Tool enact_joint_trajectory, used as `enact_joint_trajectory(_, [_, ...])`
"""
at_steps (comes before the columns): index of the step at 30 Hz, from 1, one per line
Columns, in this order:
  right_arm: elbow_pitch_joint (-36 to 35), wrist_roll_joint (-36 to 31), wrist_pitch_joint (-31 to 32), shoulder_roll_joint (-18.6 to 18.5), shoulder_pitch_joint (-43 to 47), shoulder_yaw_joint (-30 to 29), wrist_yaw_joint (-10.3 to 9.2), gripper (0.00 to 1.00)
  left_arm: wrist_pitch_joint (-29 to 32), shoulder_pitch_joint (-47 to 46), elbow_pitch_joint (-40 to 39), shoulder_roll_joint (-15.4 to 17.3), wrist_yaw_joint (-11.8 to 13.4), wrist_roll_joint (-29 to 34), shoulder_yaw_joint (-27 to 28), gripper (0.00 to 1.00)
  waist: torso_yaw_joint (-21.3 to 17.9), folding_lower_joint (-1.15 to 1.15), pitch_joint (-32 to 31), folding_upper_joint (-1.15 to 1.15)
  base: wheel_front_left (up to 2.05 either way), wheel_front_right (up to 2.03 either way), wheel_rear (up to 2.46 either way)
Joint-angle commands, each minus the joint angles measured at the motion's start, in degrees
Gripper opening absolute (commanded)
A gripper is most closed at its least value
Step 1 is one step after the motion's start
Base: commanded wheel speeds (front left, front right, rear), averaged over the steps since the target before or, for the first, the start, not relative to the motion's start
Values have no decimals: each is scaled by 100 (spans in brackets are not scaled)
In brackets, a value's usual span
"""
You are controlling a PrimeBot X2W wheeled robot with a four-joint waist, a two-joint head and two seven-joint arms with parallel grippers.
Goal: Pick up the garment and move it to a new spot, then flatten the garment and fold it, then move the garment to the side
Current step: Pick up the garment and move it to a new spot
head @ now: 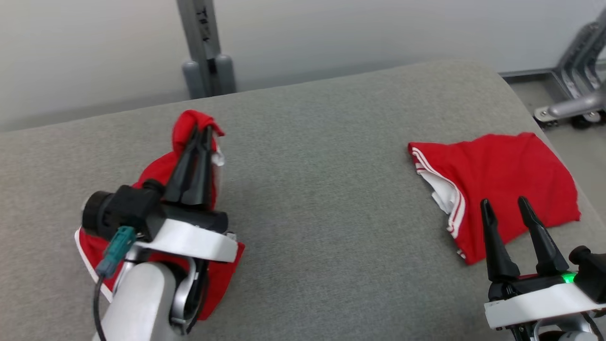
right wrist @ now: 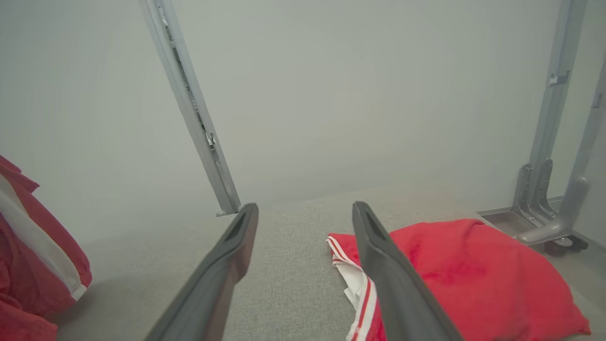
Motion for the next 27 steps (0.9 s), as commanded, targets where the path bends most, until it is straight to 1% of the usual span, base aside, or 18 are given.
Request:
enact_joint_trajectory(1, [52, 50, -77, -20, -90, -8, 1, 100, -1, -157, 114, -36, -88, -27, -124, 0, -546, 0, 401, 0, 0, 0, 0])
enact_joint_trajectory(3, [129, -23, -141, -21, -123, -10, 1, 100, -11, -282, 321, -166, -213, -91, -342, 0, -715, 0, 509, 0, 0, 0, 0])
enact_joint_trajectory(5, [204, 39, -188, -19, -137, 27, 1, 100, -36, -399, 567, -255, -320, -176, -586, 0, -840, 0, 592, 0, 0, 0, 0])
enact_joint_trajectory(9, [295, 95, -283, -17, -243, 95, 1, 100, -131, -628, 1172, -359, -495, -371, -973, 0, -1010, 0, 741, 0, 0, 0, 0])
enact_joint_trajectory(14, [388, 112, -357, -21, -329, 122, 1, 100, -232, -867, 1886, -414, -599, -606, -1391, 0, -1087, 0, 854, 0, 0, 0, 0])
enact_joint_trajectory(16, [417, 98, -376, -22, -339, 103, 1, 100, -298, -940, 2096, -428, -592, -653, -1555, 0, -1058, 0, 862, 0, 0, 0, 0])
enact_joint_trajectory(17, [436, 84, -386, -22, -332, 74, 1, 100, -339, -954, 2171, -428, -567, -729, -1640, 15, -1027, 0, 853, 0, 0, 0, 0])
enact_joint_trajectory(18, [453, 70, -385, -21, -329, 58, 1, 100, -377, -978, 2226, -428, -540, -769, -1727, 100, -992, 0, 836, 0, 0, 0, 0])
enact_joint_trajectory(20, [468, 45, -373, -22, -325, 10, 1, 100, -444, -1000, 2267, -433, -505, -862, -1926, 100, -898, 0, 778, 0, 0, 0, 0])
enact_joint_trajectory(23, [444, -9, -345, -21, -296, -68, 1, 100, -513, -1002, 2200, -427, -529, -913, -2167, 100, -712, 0, 654, 0, 0, 0, 0])
enact_joint_trajectory(27, [375, -83, -288, -23, -246, -151, 1, 100, -565, -885, 2027, -396, -425, -860, -2205, 100, -497, 0, 511, 0, 0, 0, 0])
